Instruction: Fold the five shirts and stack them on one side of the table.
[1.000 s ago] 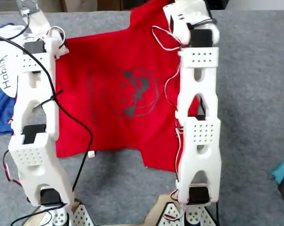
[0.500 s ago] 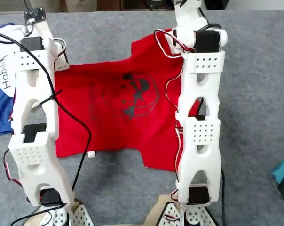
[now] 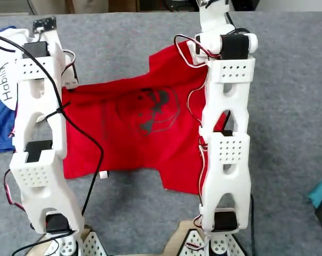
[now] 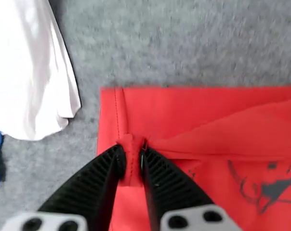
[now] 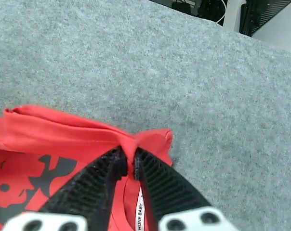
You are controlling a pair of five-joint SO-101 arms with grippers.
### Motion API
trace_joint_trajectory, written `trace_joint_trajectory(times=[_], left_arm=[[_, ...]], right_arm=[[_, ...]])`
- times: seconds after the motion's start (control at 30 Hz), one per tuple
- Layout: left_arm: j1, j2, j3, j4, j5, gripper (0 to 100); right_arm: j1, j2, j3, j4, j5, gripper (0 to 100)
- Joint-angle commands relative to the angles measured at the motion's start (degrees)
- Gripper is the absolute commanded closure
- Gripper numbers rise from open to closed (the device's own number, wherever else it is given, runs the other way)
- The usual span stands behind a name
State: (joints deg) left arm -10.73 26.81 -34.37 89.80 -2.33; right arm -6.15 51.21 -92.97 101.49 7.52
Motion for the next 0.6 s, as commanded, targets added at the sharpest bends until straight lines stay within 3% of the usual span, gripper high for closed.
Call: trace_joint_trajectory(times=[0.0, 0.57], left_arm=[[0.44, -0.75, -2.29, 1.76, -1.32, 98], [2.11, -1.36, 13.36, 0.0, -7.82, 98]], right_arm=[[-0.84, -5.41, 1.8, 0.97, 0.35, 99.4], [-1.8, -38.46, 57.89, 0.53, 2.37, 99.4]])
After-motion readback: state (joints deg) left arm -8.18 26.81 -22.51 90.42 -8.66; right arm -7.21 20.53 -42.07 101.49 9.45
